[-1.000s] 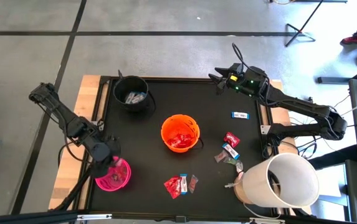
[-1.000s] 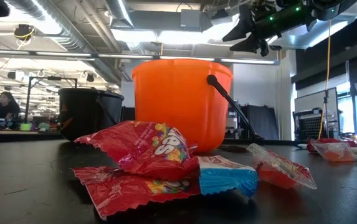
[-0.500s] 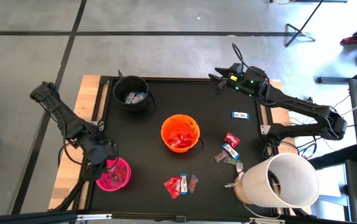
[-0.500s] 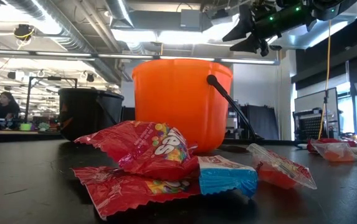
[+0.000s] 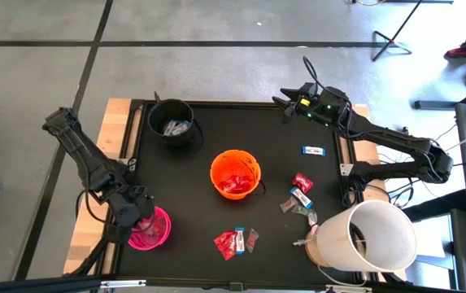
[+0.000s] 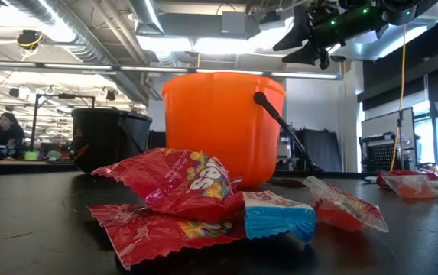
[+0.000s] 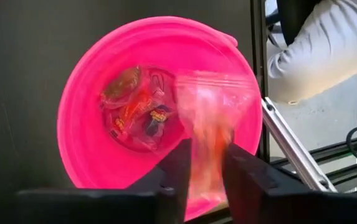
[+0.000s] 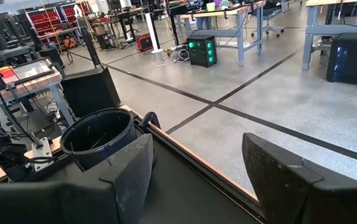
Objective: Sort candy
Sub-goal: Put the transparent candy into the pink bucket, then put the white chocolate into the black bucket
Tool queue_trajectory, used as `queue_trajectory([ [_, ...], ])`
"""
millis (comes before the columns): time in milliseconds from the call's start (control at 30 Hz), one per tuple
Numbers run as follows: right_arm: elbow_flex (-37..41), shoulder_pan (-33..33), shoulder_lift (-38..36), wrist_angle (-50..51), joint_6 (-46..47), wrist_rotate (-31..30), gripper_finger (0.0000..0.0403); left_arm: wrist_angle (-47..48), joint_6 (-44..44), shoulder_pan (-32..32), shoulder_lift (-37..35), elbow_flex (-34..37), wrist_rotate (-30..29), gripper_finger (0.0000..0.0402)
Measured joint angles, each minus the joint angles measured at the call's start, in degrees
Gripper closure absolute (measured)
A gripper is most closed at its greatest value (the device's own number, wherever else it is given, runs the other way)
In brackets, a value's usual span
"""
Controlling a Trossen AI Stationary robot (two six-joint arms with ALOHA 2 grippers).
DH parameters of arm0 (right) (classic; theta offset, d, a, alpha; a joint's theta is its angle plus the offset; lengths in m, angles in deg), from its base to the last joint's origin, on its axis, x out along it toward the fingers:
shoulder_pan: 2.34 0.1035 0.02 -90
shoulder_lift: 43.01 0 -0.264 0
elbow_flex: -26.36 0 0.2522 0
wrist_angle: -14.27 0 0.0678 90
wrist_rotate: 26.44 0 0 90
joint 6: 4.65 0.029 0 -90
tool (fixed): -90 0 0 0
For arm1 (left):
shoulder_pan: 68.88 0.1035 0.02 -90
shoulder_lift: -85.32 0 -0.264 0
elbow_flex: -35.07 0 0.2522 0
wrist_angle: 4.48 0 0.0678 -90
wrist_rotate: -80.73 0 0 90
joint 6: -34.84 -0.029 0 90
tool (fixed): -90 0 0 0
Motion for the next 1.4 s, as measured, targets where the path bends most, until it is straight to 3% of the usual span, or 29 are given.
queue_trajectory([
  [233,0.00,0.02,0.00,0.00,0.02,0.00,0.0157,-0.01,-1.86,0.02,0.06,0.00,-0.15,0.0245],
  [433,0.00,0.01,0.00,0.00,0.01,0.00,0.0157,0.01,-4.30,0.08,0.06,0.00,-2.42,0.0230],
  [700,0.00,0.00,0.00,0.00,0.00,0.00,0.0157,0.06,-4.33,0.13,0.06,0.00,-10.33,0.0268],
  [933,0.00,0.00,0.00,0.00,0.00,0.00,0.0157,0.08,-2.21,0.13,0.04,0.00,-15.97,0.0353],
  [1067,0.00,0.02,0.00,0.00,0.00,0.00,0.0157,-0.97,-1.23,0.13,0.04,0.02,-26.00,0.0395],
  [1300,0.00,0.01,0.00,0.00,0.00,-0.02,0.0157,-8.97,-1.29,0.86,0.17,0.07,-58.76,0.0391],
  [1400,0.00,0.00,0.00,0.00,0.00,-0.01,0.0157,-13.17,-1.27,1.48,0.16,0.07,-67.14,0.0391],
])
